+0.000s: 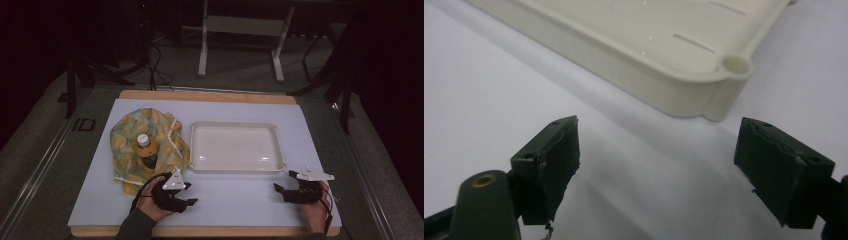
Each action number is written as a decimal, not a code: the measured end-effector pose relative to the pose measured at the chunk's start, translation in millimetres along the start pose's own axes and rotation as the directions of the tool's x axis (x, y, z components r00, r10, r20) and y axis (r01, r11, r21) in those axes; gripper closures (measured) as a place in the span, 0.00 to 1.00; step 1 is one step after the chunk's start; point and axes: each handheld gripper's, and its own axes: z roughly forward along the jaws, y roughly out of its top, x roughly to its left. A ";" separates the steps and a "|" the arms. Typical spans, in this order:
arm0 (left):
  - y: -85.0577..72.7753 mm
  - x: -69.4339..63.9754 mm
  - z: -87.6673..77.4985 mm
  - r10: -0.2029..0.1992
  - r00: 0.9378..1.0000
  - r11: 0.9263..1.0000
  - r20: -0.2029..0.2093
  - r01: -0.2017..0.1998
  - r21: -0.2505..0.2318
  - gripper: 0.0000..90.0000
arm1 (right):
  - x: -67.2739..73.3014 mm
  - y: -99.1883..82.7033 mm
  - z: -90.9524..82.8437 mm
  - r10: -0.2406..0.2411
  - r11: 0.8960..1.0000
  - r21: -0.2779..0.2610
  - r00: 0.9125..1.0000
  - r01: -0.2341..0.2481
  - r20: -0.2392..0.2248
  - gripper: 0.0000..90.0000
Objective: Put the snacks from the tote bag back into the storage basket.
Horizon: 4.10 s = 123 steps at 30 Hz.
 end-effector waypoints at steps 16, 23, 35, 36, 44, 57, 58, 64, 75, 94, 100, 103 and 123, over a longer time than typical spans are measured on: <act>4.3 2.4 -20.5 0.023 1.000 0.999 -0.021 -0.022 0.043 0.48 | 1.1 -1.2 -2.6 -0.007 1.000 -0.028 1.000 0.007 -0.001 0.20; 8.2 2.3 -25.0 0.055 0.998 0.993 -0.015 -0.053 0.102 0.47 | 1.8 -1.4 -2.7 -0.020 0.999 -0.030 1.000 0.020 -0.002 0.20; 21.5 3.5 -32.5 0.092 0.996 0.981 -0.018 -0.087 0.172 0.48 | 4.9 -2.2 -4.3 -0.045 0.998 -0.047 0.999 0.045 0.011 0.20; 22.6 3.7 -33.7 0.096 0.995 0.980 -0.019 -0.091 0.176 0.48 | 5.5 -2.2 -4.1 -0.053 0.997 -0.046 0.998 0.054 0.013 0.20; 27.2 5.8 -40.4 0.107 0.994 0.973 -0.024 -0.099 0.208 0.50 | 6.0 -2.1 -4.0 -0.053 0.998 -0.044 0.998 0.054 0.014 0.20; 31.7 16.9 -49.0 0.130 0.991 0.952 -0.024 -0.118 0.281 0.49 | 6.5 -3.2 -6.5 -0.057 0.996 -0.066 0.998 0.058 0.018 0.20; 31.9 17.5 -49.8 0.128 0.992 0.953 -0.020 -0.118 0.280 0.49 | 6.5 -3.3 -6.6 -0.057 0.996 -0.067 0.998 0.058 0.019 0.20; 33.7 18.5 -55.4 0.138 0.990 0.948 -0.017 -0.127 0.293 0.52 | 6.9 -3.7 -7.3 -0.059 0.995 -0.075 0.998 0.061 0.024 0.20; 36.6 22.0 -60.9 0.151 0.989 0.937 -0.011 -0.139 0.321 0.54 | 6.9 -3.6 -7.2 -0.059 0.995 -0.075 0.998 0.060 0.025 0.20; 32.6 34.6 -77.4 0.148 0.988 0.917 -0.044 -0.120 0.381 0.52 | 6.8 -3.8 -7.5 -0.057 0.995 -0.078 0.998 0.059 0.027 0.20; 34.7 35.9 -79.1 0.165 0.986 0.902 -0.035 -0.136 0.410 0.54 | 6.9 -3.8 -7.3 -0.056 0.995 -0.078 0.998 0.058 0.029 0.20; 37.5 36.3 -78.4 0.174 0.984 0.893 -0.031 -0.145 0.426 0.54 | 7.1 -3.8 -7.5 -0.057 0.995 -0.078 0.998 0.059 0.030 0.20; 61.8 41.7 -78.0 0.208 0.978 0.871 -0.002 -0.184 0.455 0.58 | 7.0 -3.8 -7.5 -0.058 0.995 -0.078 0.998 0.060 0.029 0.20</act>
